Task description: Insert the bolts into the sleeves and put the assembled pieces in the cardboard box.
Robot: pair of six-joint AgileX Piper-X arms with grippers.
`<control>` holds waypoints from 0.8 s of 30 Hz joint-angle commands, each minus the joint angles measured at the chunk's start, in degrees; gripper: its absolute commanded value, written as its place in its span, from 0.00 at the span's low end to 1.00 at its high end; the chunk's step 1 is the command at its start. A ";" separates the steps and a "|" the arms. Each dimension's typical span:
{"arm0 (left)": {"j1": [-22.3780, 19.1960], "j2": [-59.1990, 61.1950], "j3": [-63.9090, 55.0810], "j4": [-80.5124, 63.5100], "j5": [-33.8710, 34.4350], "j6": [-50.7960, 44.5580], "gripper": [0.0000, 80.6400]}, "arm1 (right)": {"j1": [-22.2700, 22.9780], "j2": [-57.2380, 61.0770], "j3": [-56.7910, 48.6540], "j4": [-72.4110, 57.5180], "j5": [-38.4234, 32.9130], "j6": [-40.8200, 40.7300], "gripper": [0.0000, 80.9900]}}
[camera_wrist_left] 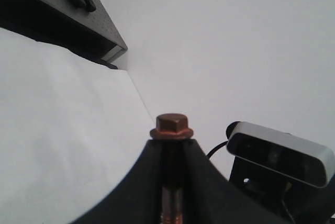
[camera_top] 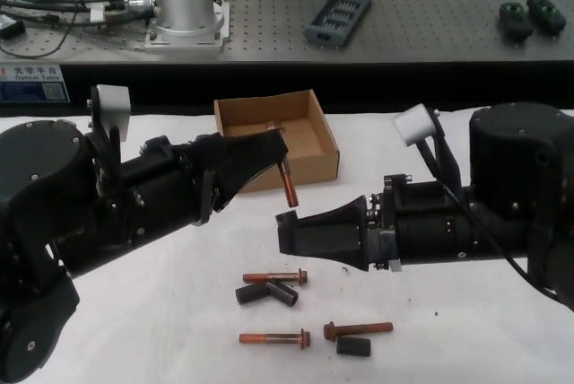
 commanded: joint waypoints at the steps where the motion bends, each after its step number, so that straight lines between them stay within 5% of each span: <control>1: -0.17 -0.46 -0.37 -0.73 -0.60 1.04 0.01 | -0.56 -0.11 -0.50 -0.55 -0.38 -0.42 0.09; 24: -0.17 -0.46 -0.24 1.18 4.42 2.14 0.01 | -0.70 -0.11 -0.50 -0.83 0.26 -0.42 0.09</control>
